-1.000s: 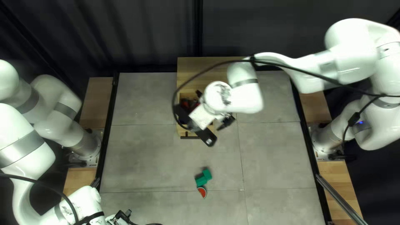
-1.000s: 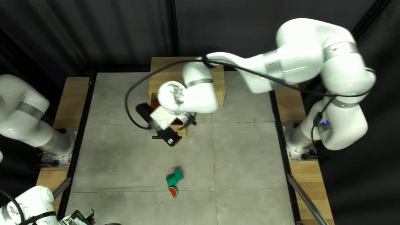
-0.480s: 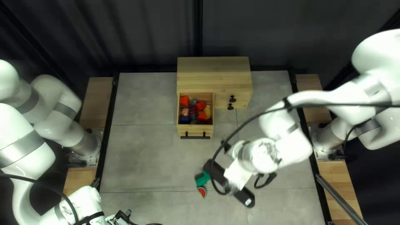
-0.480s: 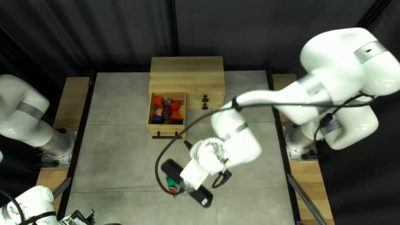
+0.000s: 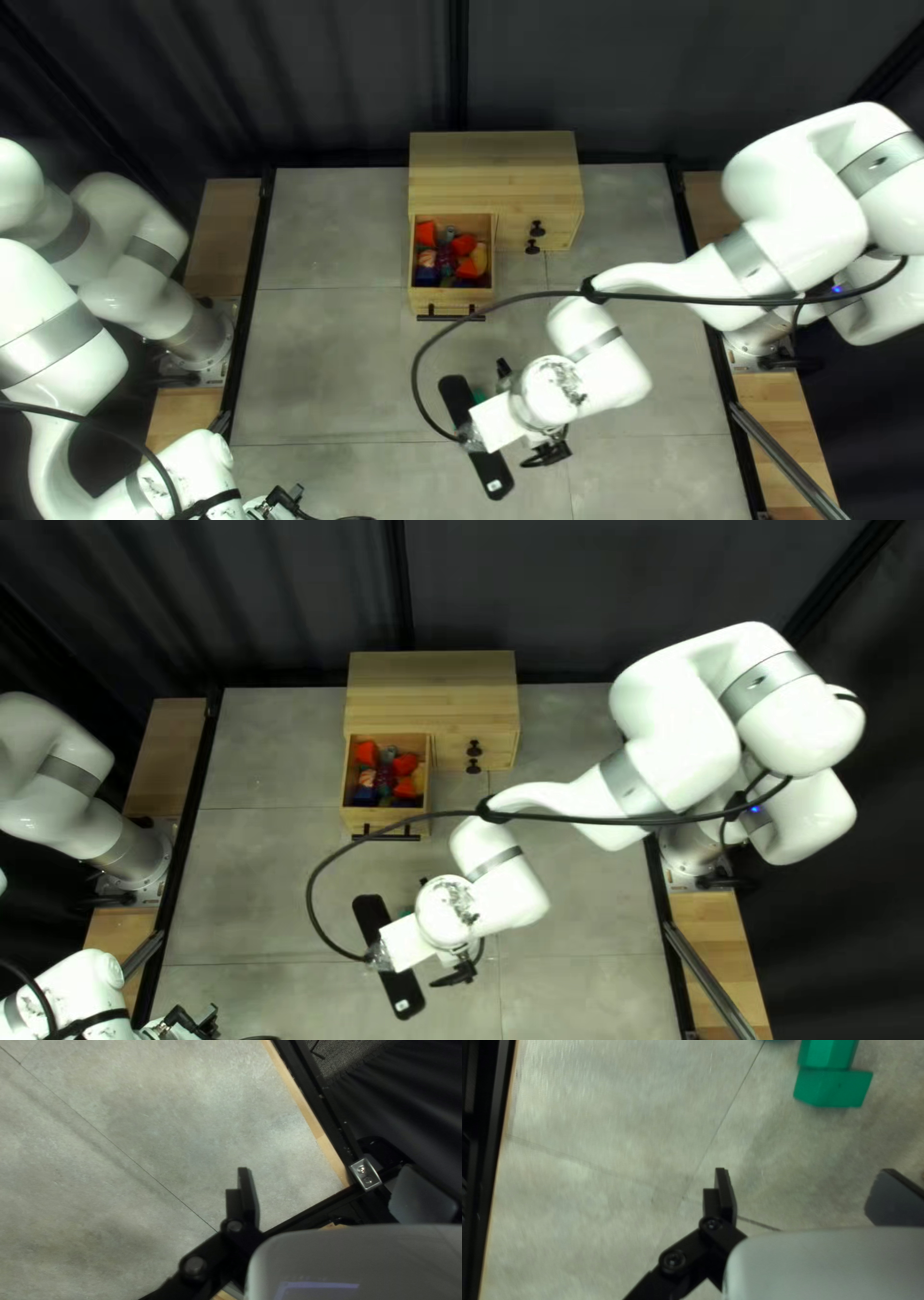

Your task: Open drawers and place objects into drawer and close

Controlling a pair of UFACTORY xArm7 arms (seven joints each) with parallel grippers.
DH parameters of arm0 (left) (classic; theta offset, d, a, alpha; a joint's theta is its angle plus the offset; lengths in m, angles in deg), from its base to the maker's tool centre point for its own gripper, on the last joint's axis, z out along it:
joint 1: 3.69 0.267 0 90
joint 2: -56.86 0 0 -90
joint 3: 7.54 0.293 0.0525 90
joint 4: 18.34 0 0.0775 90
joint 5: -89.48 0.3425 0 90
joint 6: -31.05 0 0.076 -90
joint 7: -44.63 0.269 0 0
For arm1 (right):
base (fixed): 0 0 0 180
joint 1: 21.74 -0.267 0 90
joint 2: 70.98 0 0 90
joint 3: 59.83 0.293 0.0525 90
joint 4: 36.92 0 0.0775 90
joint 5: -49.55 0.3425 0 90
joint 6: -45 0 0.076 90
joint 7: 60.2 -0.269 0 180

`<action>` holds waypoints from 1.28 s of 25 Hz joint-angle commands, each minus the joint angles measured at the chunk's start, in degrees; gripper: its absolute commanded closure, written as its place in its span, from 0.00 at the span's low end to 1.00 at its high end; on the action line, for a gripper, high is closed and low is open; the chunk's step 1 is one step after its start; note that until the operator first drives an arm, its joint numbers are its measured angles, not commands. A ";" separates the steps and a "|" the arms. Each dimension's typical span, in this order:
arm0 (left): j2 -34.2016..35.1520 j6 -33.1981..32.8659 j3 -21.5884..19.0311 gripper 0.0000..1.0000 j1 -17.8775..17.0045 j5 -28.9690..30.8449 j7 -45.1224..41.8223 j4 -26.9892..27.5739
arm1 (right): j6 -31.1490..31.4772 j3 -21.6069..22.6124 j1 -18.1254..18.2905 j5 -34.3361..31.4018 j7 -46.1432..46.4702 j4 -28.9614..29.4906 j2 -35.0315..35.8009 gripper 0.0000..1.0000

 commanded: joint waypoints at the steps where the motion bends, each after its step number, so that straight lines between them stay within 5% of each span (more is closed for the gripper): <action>1: 0.00 0.00 0.00 0.00 0.00 0.00 0.00 0.00 | -1.88 -0.97 0.57 -0.64 -0.44 -0.08 1.46 0.00; 21: 0.00 0.00 0.00 0.00 0.00 0.00 0.00 0.00 | -7.34 -1.79 1.97 -0.86 0.11 1.16 6.79 0.00; 22: 0.00 0.00 0.00 0.00 0.00 0.00 0.00 0.00 | -7.46 -1.74 2.03 -0.79 0.24 1.17 6.90 0.12; 24: 0.00 0.00 0.00 0.00 0.00 0.00 0.00 0.00 | -7.58 -1.59 2.12 -0.68 0.53 1.35 7.22 0.96; 32: 0.00 0.00 0.00 0.00 0.00 0.00 0.00 0.00 | -7.20 -1.28 2.07 -0.51 0.73 0.54 5.95 0.97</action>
